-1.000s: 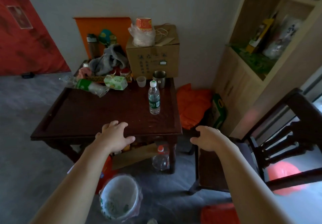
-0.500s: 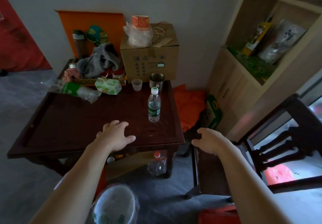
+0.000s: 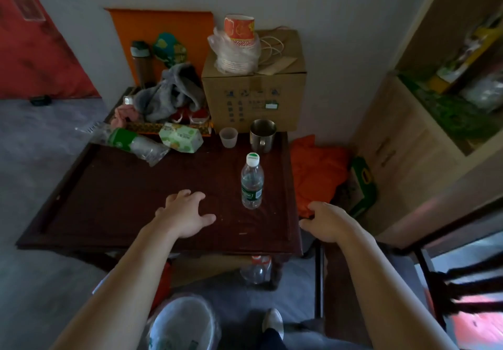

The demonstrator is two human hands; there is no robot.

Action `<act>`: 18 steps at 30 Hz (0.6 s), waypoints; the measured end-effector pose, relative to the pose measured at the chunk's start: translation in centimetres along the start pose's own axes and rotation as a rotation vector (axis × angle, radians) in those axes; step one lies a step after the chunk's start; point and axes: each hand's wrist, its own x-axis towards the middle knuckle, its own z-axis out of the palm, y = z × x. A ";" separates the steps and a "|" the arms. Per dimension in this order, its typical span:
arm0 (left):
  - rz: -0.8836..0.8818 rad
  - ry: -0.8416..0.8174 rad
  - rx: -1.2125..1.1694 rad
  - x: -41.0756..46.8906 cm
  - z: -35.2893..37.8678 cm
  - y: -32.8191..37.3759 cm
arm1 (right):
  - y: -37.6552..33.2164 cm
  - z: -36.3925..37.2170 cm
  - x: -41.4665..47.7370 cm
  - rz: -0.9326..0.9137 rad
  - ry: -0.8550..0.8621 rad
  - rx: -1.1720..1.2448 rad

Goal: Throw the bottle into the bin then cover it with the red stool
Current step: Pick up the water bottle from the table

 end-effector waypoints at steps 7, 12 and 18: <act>-0.025 0.039 -0.029 3.9 -1.8 3.6 | 0.1 -3.3 5.2 -0.056 -0.010 -0.045; -0.060 0.041 -0.061 6.0 -1.6 4.8 | 0.3 -3.8 8.6 -0.092 -0.034 -0.080; -0.067 0.027 -0.157 7.8 -1.1 5.0 | -0.7 -2.2 11.7 -0.159 -0.089 -0.048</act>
